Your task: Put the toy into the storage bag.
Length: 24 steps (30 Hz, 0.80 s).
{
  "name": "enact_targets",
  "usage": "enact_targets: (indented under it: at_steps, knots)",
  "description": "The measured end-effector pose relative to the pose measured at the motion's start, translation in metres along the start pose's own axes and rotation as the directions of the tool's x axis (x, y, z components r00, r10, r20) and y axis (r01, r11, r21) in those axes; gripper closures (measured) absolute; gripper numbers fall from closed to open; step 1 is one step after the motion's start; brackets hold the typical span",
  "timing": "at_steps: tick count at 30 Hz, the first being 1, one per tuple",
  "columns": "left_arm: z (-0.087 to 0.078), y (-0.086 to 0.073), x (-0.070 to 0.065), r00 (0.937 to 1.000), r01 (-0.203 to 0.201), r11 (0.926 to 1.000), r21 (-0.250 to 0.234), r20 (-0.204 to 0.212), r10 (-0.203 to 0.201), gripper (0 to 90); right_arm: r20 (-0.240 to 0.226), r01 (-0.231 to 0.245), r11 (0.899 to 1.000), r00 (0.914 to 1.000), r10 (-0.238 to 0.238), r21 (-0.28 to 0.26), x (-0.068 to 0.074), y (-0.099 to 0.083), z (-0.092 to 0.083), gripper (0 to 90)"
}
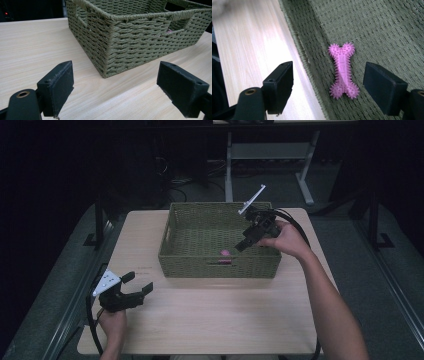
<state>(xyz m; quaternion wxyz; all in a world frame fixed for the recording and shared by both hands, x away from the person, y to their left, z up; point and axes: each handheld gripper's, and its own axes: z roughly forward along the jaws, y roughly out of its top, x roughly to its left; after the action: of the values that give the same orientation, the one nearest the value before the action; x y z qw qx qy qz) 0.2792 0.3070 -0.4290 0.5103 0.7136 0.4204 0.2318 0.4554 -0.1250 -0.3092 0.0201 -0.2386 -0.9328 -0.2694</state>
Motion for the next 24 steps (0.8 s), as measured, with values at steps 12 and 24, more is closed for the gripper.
enact_targets:
  at_steps: [12, 24]
  knots:
    - [0.001, 0.000, -0.001, 1.0000, -0.003, 1.0000, 0.004, 0.001, 0.003, 13.6, -0.007, 0.014, 1.000, 0.9999, -0.014, -0.018, 0.014, -0.013, -0.007, 23.4]
    - [0.001, 0.000, -0.002, 1.0000, -0.005, 1.0000, 0.003, 0.000, 0.005, 13.6, -0.008, 0.040, 0.999, 0.9992, -0.040, -0.036, 0.033, -0.029, -0.009, 22.9]
